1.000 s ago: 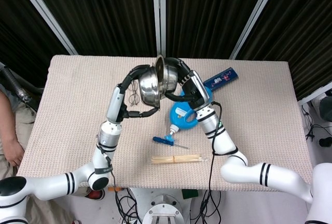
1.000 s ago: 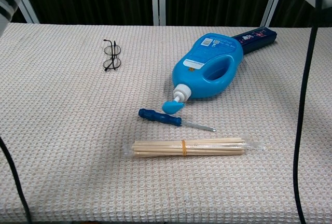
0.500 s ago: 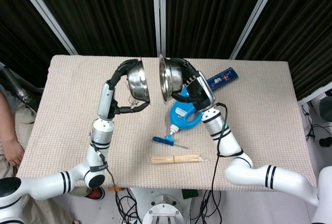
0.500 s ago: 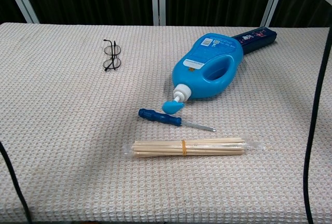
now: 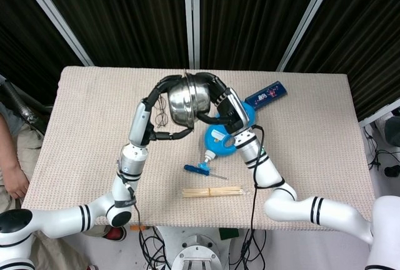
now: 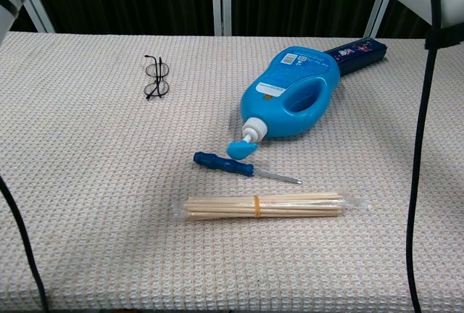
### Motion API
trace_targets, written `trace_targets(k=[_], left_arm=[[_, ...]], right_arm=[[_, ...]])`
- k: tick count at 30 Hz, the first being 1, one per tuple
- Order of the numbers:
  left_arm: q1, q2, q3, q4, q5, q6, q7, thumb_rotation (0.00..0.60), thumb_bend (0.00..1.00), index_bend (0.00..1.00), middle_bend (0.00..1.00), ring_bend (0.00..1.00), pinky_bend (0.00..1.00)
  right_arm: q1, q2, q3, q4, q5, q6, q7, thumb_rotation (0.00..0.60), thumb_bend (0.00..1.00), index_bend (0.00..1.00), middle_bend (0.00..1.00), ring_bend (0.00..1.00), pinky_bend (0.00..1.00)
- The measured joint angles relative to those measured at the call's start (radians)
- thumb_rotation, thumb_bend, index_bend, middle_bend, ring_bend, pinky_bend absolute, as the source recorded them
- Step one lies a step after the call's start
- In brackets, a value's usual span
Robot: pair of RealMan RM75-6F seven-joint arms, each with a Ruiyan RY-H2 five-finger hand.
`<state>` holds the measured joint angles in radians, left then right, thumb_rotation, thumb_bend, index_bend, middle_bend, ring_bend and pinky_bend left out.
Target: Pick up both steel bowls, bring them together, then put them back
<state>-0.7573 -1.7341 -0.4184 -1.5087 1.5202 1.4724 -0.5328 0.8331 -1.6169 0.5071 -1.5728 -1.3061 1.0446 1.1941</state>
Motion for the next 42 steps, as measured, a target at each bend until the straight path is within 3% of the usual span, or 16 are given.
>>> trace_targets(k=[5,15,19,23,28,34,37,42], left_arm=[[0.014,0.014,0.002,-0.006,-0.013,0.012,-0.012,0.6,0.18,0.68,0.64,0.51,0.69],[-0.021,-0.009,0.003,0.013,-0.014,-0.013,0.002,0.6,0.18,0.68,0.64,0.51,0.69],[0.019,0.031,0.007,0.007,-0.019,0.016,0.007,0.6,0.18,0.68,0.64,0.51,0.69],[0.086,0.117,0.044,0.006,-0.026,0.028,0.031,0.6,0.18,0.68,0.64,0.52,0.69],[0.169,0.297,0.164,0.011,-0.051,-0.051,0.147,0.6,0.18,0.69,0.64,0.52,0.68],[0.22,0.515,0.29,-0.049,-0.131,-0.26,0.401,0.6,0.18,0.71,0.66,0.52,0.67],[0.22,0.568,0.337,-0.089,-0.181,-0.384,0.512,0.6,0.18,0.71,0.67,0.52,0.67],[0.197,0.574,0.385,-0.107,-0.265,-0.52,0.663,0.6,0.18,0.71,0.67,0.52,0.67]], right_arm=[[-0.041,0.033,0.003,-0.016,-0.002,0.031,0.043,0.6,0.29,0.69,0.55,0.46,0.29],[0.005,0.005,-0.021,-0.022,-0.026,-0.008,-0.003,0.6,0.29,0.69,0.55,0.46,0.29],[-0.042,0.035,-0.021,-0.028,-0.024,0.036,0.0,0.6,0.29,0.69,0.55,0.46,0.29],[-0.131,0.129,-0.039,-0.03,-0.024,0.089,-0.036,0.6,0.29,0.69,0.55,0.46,0.29],[-0.218,0.237,-0.099,-0.037,-0.015,0.118,-0.213,0.6,0.33,0.69,0.55,0.46,0.29],[-0.348,0.42,-0.242,-0.075,0.005,0.113,-0.528,0.6,0.33,0.69,0.55,0.46,0.29],[-0.388,0.457,-0.306,-0.083,0.014,0.106,-0.681,0.6,0.33,0.69,0.55,0.46,0.29],[-0.437,0.464,-0.394,-0.089,0.04,0.096,-0.932,0.6,0.33,0.69,0.55,0.46,0.29]])
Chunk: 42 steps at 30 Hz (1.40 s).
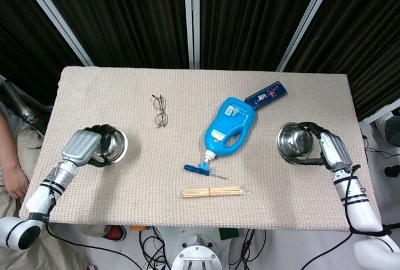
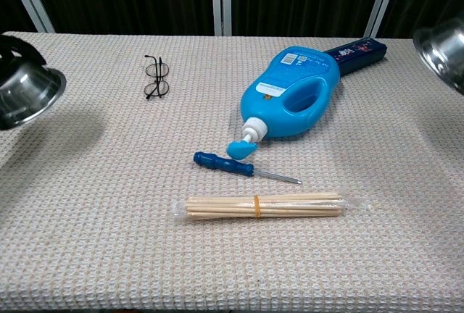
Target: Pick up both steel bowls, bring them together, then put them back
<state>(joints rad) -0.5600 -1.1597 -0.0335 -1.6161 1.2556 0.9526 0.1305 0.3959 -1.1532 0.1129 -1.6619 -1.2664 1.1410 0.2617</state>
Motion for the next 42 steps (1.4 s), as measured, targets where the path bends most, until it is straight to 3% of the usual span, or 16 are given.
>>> trace_targets(k=[2,4,6,8,9,11,17,27,28,30,31,33,38,42], left_arm=[[-0.011,-0.025,0.008,0.009,-0.028,-0.027,0.048,0.6,0.18,0.71,0.66,0.52,0.67],[-0.017,-0.062,0.011,0.027,-0.042,-0.033,0.071,0.6,0.17,0.63,0.62,0.51,0.66],[-0.023,-0.092,0.015,0.05,-0.049,-0.04,0.088,0.6,0.17,0.39,0.48,0.43,0.6],[-0.03,-0.104,0.021,0.066,-0.053,-0.059,0.104,0.6,0.14,0.06,0.19,0.23,0.44],[-0.032,-0.104,0.022,0.067,-0.052,-0.068,0.105,0.6,0.13,0.01,0.11,0.19,0.4],[-0.031,-0.105,0.022,0.068,-0.041,-0.07,0.096,0.6,0.08,0.0,0.01,0.11,0.31],[-0.013,-0.097,0.023,0.068,-0.003,-0.02,0.055,0.6,0.04,0.0,0.0,0.04,0.23],[0.058,-0.062,0.018,-0.005,0.007,0.104,0.052,0.6,0.02,0.0,0.0,0.0,0.21],[0.067,-0.059,0.016,-0.013,0.005,0.119,0.054,0.574,0.01,0.0,0.0,0.0,0.2],[0.08,-0.057,0.013,-0.021,0.007,0.152,0.054,0.465,0.0,0.0,0.0,0.0,0.18],[0.094,-0.058,0.01,-0.025,0.012,0.185,0.05,0.407,0.0,0.0,0.0,0.0,0.17],[0.123,-0.064,0.008,-0.027,0.027,0.25,0.037,0.363,0.01,0.0,0.0,0.0,0.15],[0.253,-0.1,0.027,-0.003,0.101,0.489,-0.006,0.378,0.02,0.0,0.0,0.0,0.14],[0.365,-0.134,0.062,0.024,0.154,0.607,-0.007,0.399,0.02,0.0,0.0,0.0,0.14]], right_arm=[[-0.021,-0.012,-0.027,0.001,0.015,-0.002,-0.065,0.6,0.33,0.69,0.54,0.46,0.29],[-0.032,-0.029,-0.04,0.006,0.023,-0.004,-0.087,0.6,0.3,0.63,0.5,0.45,0.28],[-0.034,-0.036,-0.043,0.012,0.026,-0.015,-0.092,0.6,0.21,0.4,0.32,0.34,0.21],[-0.032,-0.034,-0.047,0.012,0.023,-0.036,-0.092,0.6,0.09,0.11,0.09,0.11,0.08],[-0.032,-0.031,-0.049,0.012,0.021,-0.046,-0.092,0.6,0.06,0.04,0.03,0.04,0.03],[-0.033,-0.029,-0.049,0.014,0.016,-0.054,-0.094,0.6,0.0,0.0,0.0,0.0,0.0],[-0.05,-0.028,-0.046,0.005,-0.003,-0.018,-0.107,0.6,0.0,0.0,0.0,0.0,0.0],[-0.108,-0.01,-0.047,-0.02,-0.019,0.063,-0.094,0.6,0.0,0.0,0.0,0.0,0.0],[-0.117,-0.009,-0.048,-0.021,-0.022,0.078,-0.092,0.6,0.0,0.0,0.0,0.0,0.0],[-0.141,-0.01,-0.052,-0.021,-0.032,0.12,-0.096,0.6,0.0,0.0,0.0,0.0,0.0],[-0.152,-0.013,-0.055,-0.02,-0.037,0.142,-0.104,0.6,0.0,0.0,0.0,0.0,0.0],[-0.183,-0.027,-0.063,-0.011,-0.045,0.199,-0.144,0.6,0.0,0.0,0.0,0.0,0.0],[-0.28,-0.127,-0.08,0.047,-0.054,0.368,-0.262,0.6,0.0,0.0,0.0,0.0,0.0],[-0.345,-0.215,-0.091,0.117,-0.068,0.441,-0.295,0.6,0.0,0.0,0.0,0.0,0.0]])
